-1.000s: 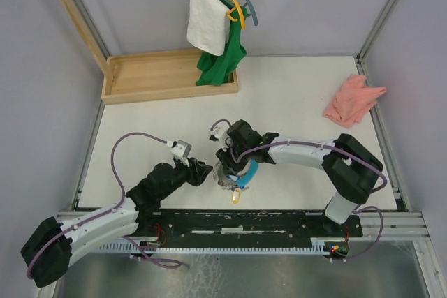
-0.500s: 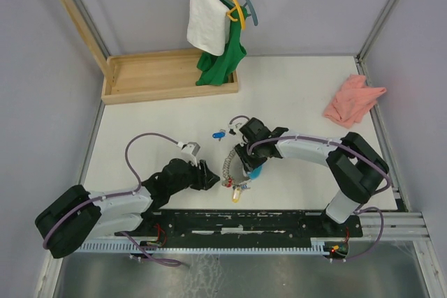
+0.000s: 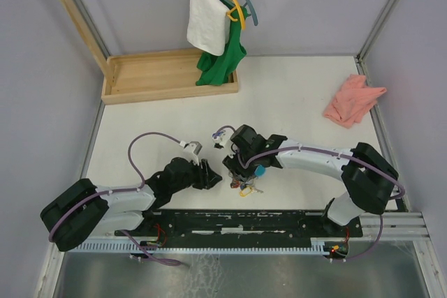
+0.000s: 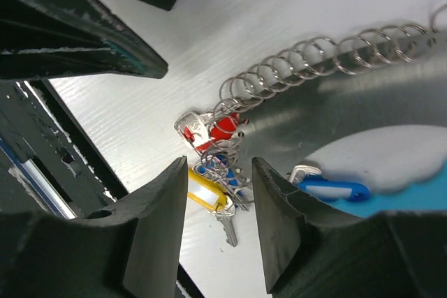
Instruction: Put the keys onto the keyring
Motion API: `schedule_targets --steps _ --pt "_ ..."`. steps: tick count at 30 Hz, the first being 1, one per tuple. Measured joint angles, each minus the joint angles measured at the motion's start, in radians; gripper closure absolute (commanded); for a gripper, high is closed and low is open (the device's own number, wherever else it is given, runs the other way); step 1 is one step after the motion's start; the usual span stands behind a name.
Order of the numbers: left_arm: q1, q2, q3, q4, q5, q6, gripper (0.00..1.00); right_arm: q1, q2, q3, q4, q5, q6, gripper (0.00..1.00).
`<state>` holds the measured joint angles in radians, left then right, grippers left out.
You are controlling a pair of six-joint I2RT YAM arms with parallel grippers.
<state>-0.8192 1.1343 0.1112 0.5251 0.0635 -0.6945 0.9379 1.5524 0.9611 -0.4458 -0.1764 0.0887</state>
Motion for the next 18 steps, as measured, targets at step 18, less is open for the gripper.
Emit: schedule_targets --steps 18 --pt "0.035 -0.001 -0.003 0.003 0.0 -0.001 0.46 0.048 0.135 0.038 0.044 -0.005 -0.153 0.55"
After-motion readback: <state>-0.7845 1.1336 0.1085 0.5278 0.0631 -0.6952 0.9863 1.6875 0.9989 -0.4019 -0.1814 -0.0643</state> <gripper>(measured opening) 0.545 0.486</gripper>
